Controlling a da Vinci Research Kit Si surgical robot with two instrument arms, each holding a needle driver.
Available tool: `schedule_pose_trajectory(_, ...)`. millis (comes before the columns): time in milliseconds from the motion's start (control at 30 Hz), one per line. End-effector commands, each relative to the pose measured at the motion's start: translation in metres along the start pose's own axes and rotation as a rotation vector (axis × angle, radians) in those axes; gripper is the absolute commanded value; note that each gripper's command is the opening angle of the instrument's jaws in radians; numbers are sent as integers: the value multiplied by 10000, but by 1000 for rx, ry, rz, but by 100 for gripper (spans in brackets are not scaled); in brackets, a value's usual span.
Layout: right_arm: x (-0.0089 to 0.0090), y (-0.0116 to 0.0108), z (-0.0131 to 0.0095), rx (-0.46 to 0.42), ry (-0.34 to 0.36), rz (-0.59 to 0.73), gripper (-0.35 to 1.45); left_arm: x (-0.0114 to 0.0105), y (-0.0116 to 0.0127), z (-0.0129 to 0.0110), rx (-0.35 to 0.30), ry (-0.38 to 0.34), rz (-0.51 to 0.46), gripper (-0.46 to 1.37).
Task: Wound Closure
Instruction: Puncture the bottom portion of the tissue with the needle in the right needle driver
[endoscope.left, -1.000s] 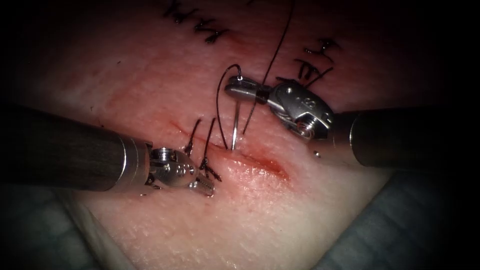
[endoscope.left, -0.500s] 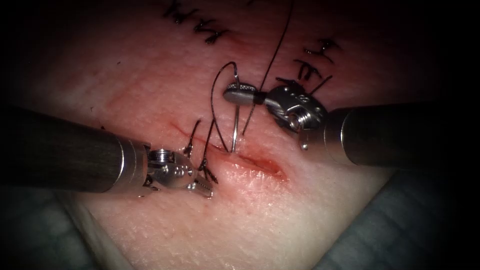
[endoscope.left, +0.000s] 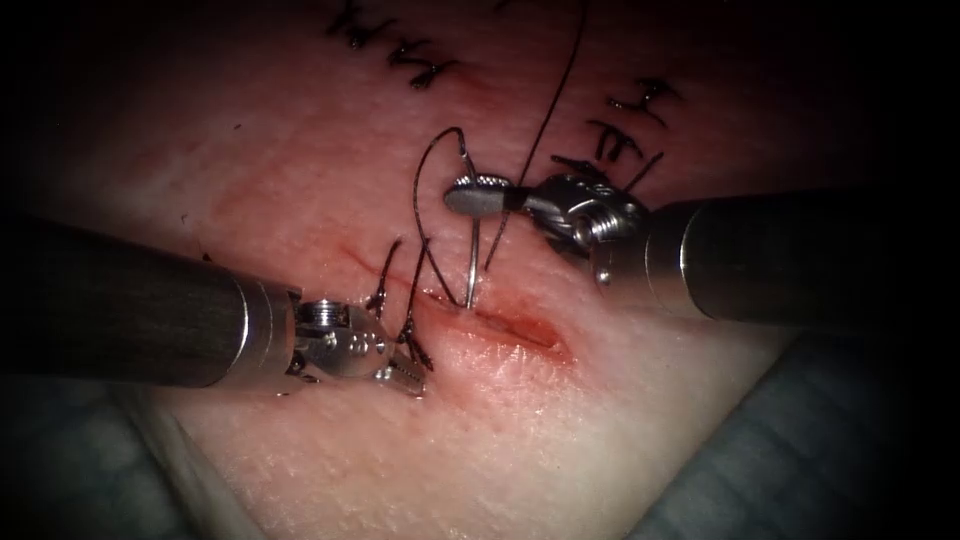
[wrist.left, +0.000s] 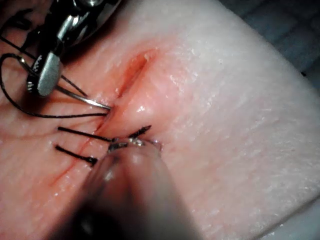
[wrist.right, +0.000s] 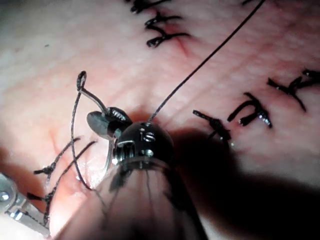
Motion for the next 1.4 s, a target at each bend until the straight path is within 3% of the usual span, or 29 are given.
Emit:
schedule_pose_trajectory(33,1,0,0,-7,5,73,-35,0,0,1,-5,0,-1,-35)
schedule_pose_trajectory(67,1,0,0,-7,5,73,-35,0,0,1,-5,0,-1,-35)
schedule_pose_trajectory(200,1,0,0,-14,9,286,-35,1,0,1,-5,0,-1,-35)
schedule_pose_trajectory(600,-12,-5,4,3,-31,594,-35,3,-1,1,-5,0,-2,-35)
schedule_pose_trajectory(1033,-33,-16,9,38,-85,776,-35,2,-1,1,-6,0,-2,-35)
schedule_pose_trajectory(1400,-54,-39,5,27,-144,900,-35,2,-1,0,-6,0,-2,-35)
